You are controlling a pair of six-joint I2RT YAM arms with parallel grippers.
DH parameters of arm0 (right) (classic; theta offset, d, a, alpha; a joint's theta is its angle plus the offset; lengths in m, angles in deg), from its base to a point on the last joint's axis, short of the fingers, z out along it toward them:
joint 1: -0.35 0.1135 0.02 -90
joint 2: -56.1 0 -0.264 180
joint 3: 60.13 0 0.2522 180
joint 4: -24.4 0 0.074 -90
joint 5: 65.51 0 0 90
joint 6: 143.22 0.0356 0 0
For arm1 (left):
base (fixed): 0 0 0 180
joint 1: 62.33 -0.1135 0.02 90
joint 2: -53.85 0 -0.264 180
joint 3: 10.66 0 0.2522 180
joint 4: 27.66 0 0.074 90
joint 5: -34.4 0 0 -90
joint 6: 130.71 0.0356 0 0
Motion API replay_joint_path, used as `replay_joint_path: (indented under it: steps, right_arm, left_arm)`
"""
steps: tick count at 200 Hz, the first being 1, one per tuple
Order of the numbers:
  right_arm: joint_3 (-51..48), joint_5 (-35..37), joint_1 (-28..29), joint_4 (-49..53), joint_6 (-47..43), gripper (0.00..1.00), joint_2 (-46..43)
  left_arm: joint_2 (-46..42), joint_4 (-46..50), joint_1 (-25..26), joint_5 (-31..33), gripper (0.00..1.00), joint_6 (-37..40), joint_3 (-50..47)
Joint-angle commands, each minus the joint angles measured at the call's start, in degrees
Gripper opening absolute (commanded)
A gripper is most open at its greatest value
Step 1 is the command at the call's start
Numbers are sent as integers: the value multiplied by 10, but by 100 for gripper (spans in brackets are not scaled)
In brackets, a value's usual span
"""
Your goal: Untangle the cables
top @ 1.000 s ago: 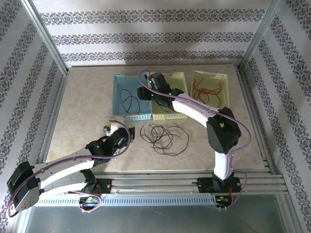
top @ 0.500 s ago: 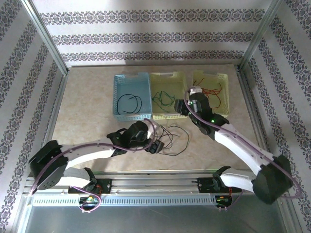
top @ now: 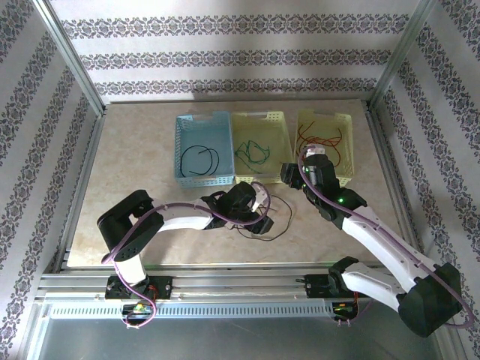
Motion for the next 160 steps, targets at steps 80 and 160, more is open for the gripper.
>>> replay_joint_path:
  steps: [80, 160]
  right_arm:
    - [-21, 24, -3, -4, 23, 56, -11]
    - [-22, 65, -7, -14, 35, 56, -12]
  left_arm:
    - [-38, -53, 13, 62, 0, -17, -1]
    - [-230, 17, 26, -25, 0, 32, -4]
